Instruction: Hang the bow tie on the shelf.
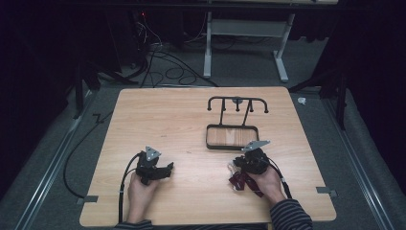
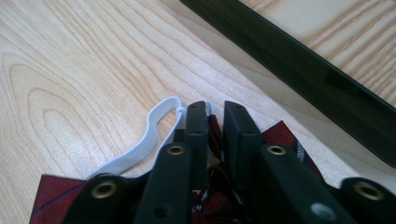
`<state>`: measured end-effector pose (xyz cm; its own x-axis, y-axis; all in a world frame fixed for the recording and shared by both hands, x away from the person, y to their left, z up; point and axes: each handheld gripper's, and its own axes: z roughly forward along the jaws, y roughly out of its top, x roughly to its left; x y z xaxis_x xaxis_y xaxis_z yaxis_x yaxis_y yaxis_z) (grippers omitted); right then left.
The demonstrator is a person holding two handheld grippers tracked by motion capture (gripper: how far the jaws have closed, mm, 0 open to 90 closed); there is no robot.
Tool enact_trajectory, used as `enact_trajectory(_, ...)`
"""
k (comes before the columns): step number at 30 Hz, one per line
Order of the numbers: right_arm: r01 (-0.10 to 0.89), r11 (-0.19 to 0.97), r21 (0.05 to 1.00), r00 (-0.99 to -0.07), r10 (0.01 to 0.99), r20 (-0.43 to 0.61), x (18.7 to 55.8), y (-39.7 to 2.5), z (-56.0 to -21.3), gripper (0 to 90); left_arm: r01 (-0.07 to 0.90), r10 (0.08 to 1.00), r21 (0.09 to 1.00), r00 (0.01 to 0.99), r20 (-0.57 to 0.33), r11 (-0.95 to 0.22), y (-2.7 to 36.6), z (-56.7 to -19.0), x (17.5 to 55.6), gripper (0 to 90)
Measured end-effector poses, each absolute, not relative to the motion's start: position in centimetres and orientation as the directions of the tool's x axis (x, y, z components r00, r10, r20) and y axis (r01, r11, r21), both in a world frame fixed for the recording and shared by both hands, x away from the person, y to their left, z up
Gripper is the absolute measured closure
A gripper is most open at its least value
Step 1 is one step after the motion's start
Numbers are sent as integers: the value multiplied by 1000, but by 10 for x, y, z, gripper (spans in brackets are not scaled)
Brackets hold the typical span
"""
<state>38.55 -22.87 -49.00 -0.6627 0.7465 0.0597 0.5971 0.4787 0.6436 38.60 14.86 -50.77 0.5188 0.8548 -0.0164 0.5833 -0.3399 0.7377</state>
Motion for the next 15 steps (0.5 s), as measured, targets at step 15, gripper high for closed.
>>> enact_trajectory(15,557,459,692,-664,747,40,377,-235,-478,872,583,855,738,519,-16,-340,149,-508,386,220)
